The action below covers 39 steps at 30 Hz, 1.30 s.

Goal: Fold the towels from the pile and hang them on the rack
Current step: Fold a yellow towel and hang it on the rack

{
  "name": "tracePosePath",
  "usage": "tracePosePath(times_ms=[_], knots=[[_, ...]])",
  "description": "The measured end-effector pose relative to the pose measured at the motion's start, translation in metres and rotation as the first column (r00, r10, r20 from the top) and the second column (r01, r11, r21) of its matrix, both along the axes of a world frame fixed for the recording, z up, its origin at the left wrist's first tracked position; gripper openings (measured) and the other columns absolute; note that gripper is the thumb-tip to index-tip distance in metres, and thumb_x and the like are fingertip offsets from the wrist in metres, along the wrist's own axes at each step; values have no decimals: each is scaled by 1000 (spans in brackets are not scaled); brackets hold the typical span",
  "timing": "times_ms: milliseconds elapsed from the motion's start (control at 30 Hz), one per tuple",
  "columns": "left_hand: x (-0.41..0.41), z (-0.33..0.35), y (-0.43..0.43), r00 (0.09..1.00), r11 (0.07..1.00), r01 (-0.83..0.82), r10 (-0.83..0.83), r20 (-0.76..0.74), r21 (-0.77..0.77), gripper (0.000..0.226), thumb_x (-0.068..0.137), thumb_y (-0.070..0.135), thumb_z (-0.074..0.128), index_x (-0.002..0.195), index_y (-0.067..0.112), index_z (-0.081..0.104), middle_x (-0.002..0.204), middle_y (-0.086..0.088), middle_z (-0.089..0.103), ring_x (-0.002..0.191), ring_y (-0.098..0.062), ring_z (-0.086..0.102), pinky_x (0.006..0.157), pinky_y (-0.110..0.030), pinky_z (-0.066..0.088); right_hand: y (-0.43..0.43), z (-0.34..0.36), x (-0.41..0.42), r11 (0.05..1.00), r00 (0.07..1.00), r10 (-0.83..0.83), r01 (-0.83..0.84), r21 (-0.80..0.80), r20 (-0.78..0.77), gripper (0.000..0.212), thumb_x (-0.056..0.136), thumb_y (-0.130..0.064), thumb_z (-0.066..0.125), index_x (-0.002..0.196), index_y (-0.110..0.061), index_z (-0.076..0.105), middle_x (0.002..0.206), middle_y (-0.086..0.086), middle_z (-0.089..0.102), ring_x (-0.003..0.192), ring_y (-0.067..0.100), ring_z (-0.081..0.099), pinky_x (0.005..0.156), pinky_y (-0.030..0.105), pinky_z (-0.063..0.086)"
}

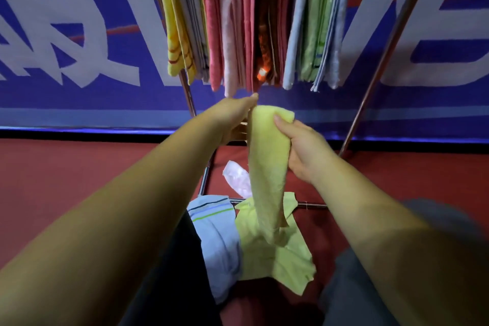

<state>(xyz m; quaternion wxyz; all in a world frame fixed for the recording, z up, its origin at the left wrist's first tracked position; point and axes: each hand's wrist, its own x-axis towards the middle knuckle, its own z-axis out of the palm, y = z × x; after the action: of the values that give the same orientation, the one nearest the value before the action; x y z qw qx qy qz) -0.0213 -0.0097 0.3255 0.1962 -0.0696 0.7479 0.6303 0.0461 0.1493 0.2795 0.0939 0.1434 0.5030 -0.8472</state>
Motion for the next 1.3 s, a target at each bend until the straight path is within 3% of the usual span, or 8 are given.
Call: tracePosePath(times_ms=[167,333,533,700,967,1133,1233,1300], knots=[[-2,-53,-2,997,985,-70,72,4,-160,30,107,41,55,107,13,64,120,-18,73,106,-34,74,94,-44,58,-8,-17,-20,994,982,-107,112,-20,155,28,104,-33,69,132,-29,67,122,9,79,110,29,77,106,56,56],[4,-92,-7,998,958,36,-50,-43,-285,4,87,1,51,84,0,54,79,-16,45,74,-28,44,73,-42,48,-9,-23,-36,986,956,-151,162,-26,253,42,99,-33,73,140,-32,60,129,7,74,111,30,73,90,52,60],[7,-126,5,912,839,327,-400,-86,-435,41,70,32,70,103,7,69,95,-14,74,85,-25,72,84,-50,62,-15,-30,-49,965,944,-207,241,-106,258,47,101,-20,67,146,-24,55,128,10,72,111,31,72,92,56,60],[6,-138,15,935,826,142,-294,-201,-545,65,66,64,61,114,21,64,99,0,66,89,-21,69,70,-38,53,-21,-31,-56,933,946,-249,291,-211,206,52,100,-7,64,147,-23,52,132,11,68,116,34,69,97,62,58],[2,-131,4,971,730,-79,-98,-218,-679,15,96,19,54,102,13,66,94,-4,64,85,-30,58,71,-35,43,-5,-36,-67,913,923,-326,364,-185,207,63,102,13,40,154,-20,48,139,15,63,127,36,63,64,56,66],[5,-115,3,914,749,-184,-108,-392,-636,23,102,25,50,91,13,66,88,-6,67,85,-33,63,70,-39,51,3,-47,-60,875,858,-421,470,-117,294,66,104,12,44,151,-35,49,128,17,73,88,33,78,70,52,67],[8,-105,7,870,735,-196,-174,-461,-649,42,110,44,43,92,12,63,86,-6,66,84,-35,60,69,-40,47,0,-62,-43,959,917,-240,174,222,318,48,101,-1,68,145,-18,58,124,13,74,75,20,78,74,43,68],[13,-99,11,862,712,-176,-223,-456,-680,43,111,44,42,94,10,62,86,-7,64,83,-37,59,69,-41,45,-9,-68,-33,872,905,-79,-141,469,418,51,98,-15,77,143,-7,56,109,11,72,72,15,72,73,38,65]])
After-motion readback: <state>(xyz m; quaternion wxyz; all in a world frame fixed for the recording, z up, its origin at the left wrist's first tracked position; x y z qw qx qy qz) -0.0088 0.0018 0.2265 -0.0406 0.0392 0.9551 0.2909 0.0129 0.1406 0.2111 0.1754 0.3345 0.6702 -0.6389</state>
